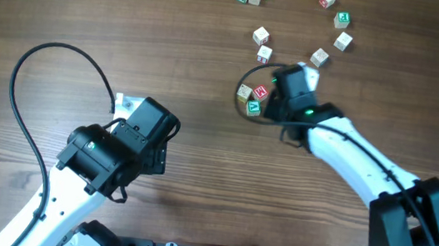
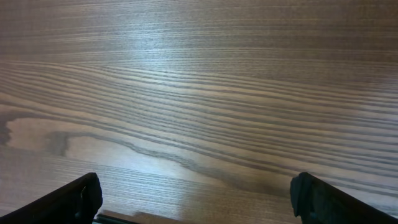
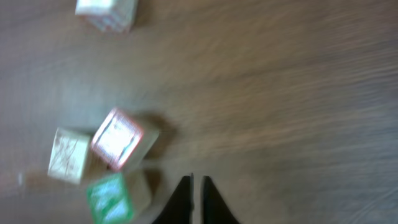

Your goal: Form a circle

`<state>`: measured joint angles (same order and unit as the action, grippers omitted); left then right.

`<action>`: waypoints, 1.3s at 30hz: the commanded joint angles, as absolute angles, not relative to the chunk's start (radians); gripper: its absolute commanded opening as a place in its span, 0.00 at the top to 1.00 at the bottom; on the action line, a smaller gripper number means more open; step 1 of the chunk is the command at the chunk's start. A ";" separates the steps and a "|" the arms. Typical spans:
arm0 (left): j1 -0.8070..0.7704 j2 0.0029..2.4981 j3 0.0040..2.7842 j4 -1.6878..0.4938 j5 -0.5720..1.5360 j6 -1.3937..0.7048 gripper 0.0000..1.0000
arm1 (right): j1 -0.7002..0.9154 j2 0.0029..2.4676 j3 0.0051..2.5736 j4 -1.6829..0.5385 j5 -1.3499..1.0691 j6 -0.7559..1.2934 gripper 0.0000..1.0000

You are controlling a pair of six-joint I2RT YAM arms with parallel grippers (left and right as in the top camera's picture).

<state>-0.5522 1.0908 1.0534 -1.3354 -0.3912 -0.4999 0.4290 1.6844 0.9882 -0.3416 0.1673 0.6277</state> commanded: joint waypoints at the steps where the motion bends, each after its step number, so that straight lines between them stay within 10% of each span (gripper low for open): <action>1: -0.547 1.085 1.052 -1.335 -0.382 -0.514 0.00 | 0.358 1.676 1.000 -0.302 0.066 0.628 0.96; 39: -0.547 1.085 1.052 -1.335 -0.382 -0.514 0.00 | 0.437 1.748 0.809 -0.086 -0.113 0.686 0.95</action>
